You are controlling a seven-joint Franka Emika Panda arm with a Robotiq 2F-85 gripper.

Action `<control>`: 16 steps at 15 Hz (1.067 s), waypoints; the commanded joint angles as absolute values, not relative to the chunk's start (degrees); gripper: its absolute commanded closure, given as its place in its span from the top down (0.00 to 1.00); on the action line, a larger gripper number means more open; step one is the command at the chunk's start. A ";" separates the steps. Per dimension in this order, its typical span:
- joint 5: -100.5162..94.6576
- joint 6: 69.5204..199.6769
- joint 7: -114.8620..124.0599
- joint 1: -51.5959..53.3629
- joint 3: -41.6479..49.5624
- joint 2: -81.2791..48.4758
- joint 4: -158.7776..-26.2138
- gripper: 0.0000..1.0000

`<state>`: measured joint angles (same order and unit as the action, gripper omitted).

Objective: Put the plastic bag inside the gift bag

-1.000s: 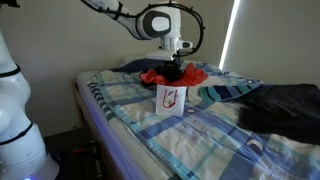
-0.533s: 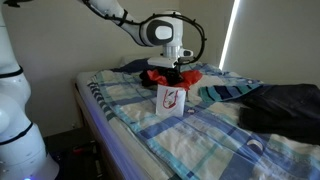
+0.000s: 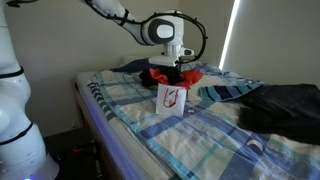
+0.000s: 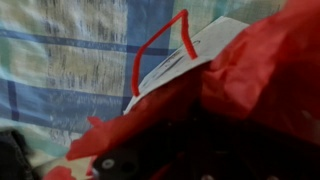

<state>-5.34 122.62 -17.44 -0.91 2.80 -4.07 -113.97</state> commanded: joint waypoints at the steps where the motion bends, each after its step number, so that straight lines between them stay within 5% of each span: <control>1: -5.55 119.46 -16.50 -1.17 2.11 -1.69 -112.33 0.00; 16: -4.57 122.25 -15.83 -0.75 1.92 7.63 -113.86 0.00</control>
<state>-5.24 121.73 -16.42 -0.81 2.15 4.22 -112.24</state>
